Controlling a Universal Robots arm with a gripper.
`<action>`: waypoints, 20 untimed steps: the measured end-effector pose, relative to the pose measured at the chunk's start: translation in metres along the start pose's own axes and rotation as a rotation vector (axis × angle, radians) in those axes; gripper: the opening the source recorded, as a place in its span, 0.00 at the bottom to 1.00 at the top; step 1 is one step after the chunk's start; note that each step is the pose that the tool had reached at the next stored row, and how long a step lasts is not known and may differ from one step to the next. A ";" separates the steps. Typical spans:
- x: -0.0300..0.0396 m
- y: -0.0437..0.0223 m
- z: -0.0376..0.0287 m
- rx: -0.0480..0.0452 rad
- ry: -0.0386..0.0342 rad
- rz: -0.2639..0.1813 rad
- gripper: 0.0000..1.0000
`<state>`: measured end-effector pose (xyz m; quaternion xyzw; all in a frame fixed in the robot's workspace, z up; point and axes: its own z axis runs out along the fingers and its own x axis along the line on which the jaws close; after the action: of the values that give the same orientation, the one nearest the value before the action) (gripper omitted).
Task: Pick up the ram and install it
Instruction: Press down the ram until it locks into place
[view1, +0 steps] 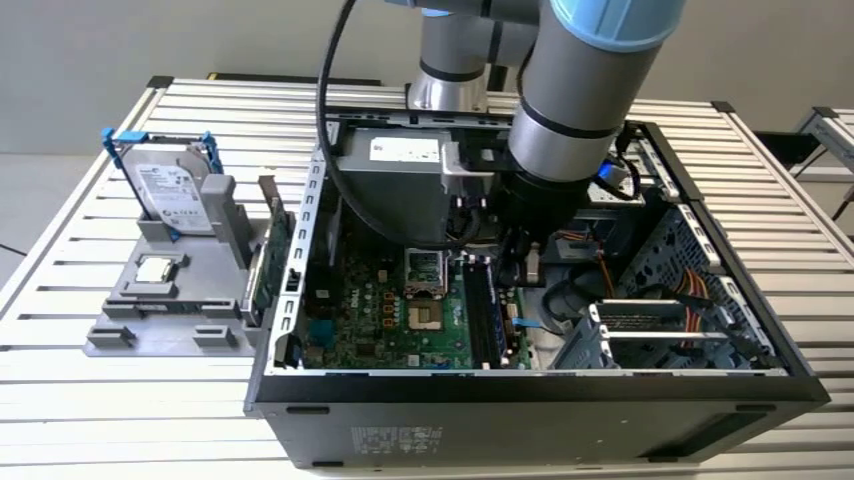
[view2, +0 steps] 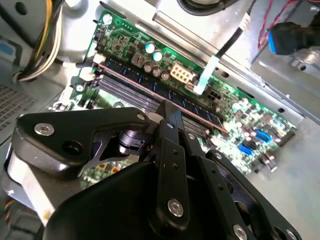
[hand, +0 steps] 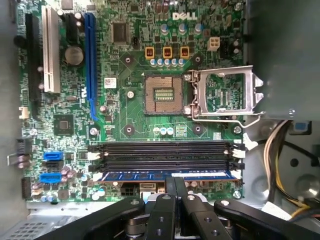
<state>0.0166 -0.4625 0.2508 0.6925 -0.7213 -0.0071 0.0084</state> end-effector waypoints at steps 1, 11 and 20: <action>0.0000 0.0001 -0.0029 -0.0004 0.0002 0.000 0.00; 0.0000 0.0006 -0.0259 -0.0016 0.0001 0.000 0.00; 0.0000 0.0007 -0.0313 -0.0030 0.0001 0.000 0.00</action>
<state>0.0166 -0.4624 0.2821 0.6925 -0.7213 -0.0081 0.0095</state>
